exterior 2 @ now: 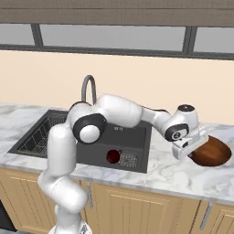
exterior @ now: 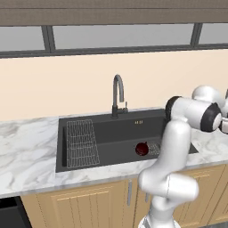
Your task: Pick the mug and place it in the sink. Pick the bowl and place it in the open cabinet and then close the cabinet.
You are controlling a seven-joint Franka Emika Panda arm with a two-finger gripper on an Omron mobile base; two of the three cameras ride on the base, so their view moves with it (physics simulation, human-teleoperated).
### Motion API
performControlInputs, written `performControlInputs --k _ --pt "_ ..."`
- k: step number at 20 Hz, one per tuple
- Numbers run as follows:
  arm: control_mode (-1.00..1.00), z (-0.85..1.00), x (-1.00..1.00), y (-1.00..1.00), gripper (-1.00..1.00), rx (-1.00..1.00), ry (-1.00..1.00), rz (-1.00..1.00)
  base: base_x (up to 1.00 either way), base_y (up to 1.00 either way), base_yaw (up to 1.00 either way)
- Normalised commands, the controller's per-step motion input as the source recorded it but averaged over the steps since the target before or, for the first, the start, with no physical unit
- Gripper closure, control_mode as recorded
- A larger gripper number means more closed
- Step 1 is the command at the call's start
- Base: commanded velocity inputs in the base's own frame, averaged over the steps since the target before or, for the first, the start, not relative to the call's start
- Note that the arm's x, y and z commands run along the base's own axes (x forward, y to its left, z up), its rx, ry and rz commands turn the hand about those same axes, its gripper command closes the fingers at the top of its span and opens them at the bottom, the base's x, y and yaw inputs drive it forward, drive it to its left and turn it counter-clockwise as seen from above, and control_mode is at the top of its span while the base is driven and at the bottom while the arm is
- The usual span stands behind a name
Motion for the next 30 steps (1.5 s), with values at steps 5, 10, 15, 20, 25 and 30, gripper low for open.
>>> performControlInputs --k 5,10,15,20,25,30 --pt "-1.00 0.72 -0.84 0.76 1.00 -0.06 -0.06 0.14 0.00 0.00 0.00" --pt "-1.00 0.93 -0.67 0.69 1.00 -0.01 0.07 0.26 0.00 0.00 0.00" --pt "-1.00 0.88 -0.54 0.58 1.00 0.00 0.19 0.27 0.00 0.00 0.00" --pt "-1.00 0.78 -0.37 0.44 1.00 0.01 0.20 0.25 0.00 0.00 0.00" --pt "-1.00 0.25 -0.34 0.62 1.00 -0.05 -0.14 0.19 0.00 0.00 0.00" --pt "-1.00 0.07 -0.21 0.81 1.00 -0.09 -0.27 0.18 0.00 0.00 0.00"
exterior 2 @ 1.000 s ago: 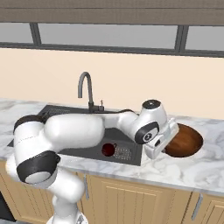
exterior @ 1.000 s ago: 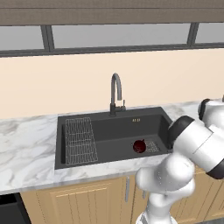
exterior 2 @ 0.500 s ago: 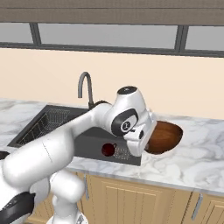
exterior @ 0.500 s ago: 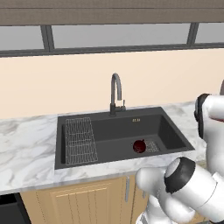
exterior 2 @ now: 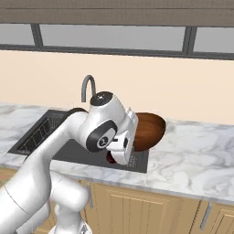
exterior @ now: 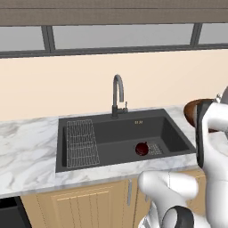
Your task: Pick the mug and place it in the sink. Pick the bowl and place it in the open cabinet and then close the cabinet.
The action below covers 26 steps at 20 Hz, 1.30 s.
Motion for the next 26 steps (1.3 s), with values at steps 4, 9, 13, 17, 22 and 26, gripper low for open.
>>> performControlInputs --k 4,9,13,17,22,26 --pt "-1.00 0.04 -0.01 0.74 1.00 0.00 -0.13 0.11 0.00 0.00 0.00" --pt "-1.00 0.27 0.00 0.40 1.00 0.00 0.08 0.02 0.00 0.00 0.00" --pt "-1.00 0.25 -0.06 0.32 1.00 0.00 0.02 0.02 0.00 0.00 0.00" --pt "-1.00 0.14 -0.01 0.48 1.00 0.00 0.00 0.02 0.00 0.00 0.00" --pt "-1.00 0.12 -0.03 0.26 1.00 0.04 0.00 0.04 0.00 0.00 0.00" --pt "-1.00 0.07 -0.16 0.16 1.00 0.14 0.00 0.09 0.00 0.00 0.00"
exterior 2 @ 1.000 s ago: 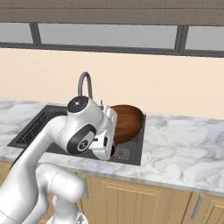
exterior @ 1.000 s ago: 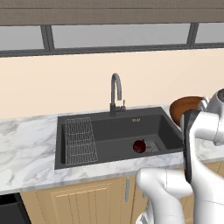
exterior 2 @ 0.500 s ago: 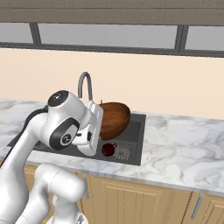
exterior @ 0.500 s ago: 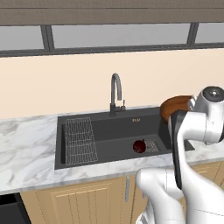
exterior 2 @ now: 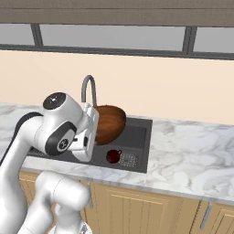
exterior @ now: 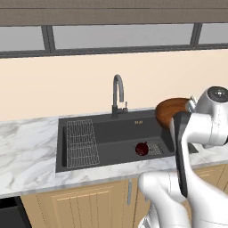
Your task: Pick the mug and place it in the sink. Pick the bowl and place it in the open cabinet and then close the cabinet.
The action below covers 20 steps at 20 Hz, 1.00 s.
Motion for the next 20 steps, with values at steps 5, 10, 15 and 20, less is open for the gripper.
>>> performControlInputs --k 5,10,15,20 --pt "-1.00 0.12 -0.13 0.12 1.00 0.03 0.00 0.04 0.00 0.00 0.00" --pt "1.00 0.05 -0.05 0.03 1.00 0.02 0.00 0.02 -0.13 0.09 0.01" --pt "1.00 0.00 0.00 0.00 1.00 0.00 0.00 0.00 -0.53 0.00 0.00" --pt "1.00 0.00 0.00 0.00 1.00 0.00 0.00 0.00 -0.87 -0.01 0.00"
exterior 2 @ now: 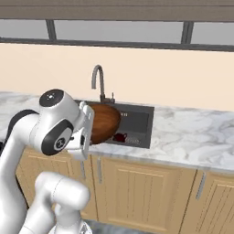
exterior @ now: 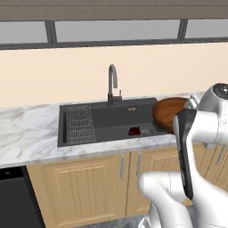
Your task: Pick the mug and place it in the sink. Pick the bowl and place it in the open cabinet and then close the cabinet.
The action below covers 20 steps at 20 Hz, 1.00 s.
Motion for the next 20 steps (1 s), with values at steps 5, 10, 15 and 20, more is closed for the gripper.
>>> performControlInputs --k 5,10,15,20 --pt "1.00 0.00 0.00 0.00 1.00 0.00 0.00 0.00 -0.04 -0.25 -0.13" --pt "1.00 0.00 0.00 0.00 1.00 0.00 0.00 0.00 -0.09 -0.42 -0.29" --pt "1.00 0.00 0.00 0.00 1.00 0.00 0.00 0.00 -0.75 0.18 -0.23" --pt "1.00 0.00 0.00 0.00 1.00 0.00 0.00 0.00 -1.00 0.28 -0.04"
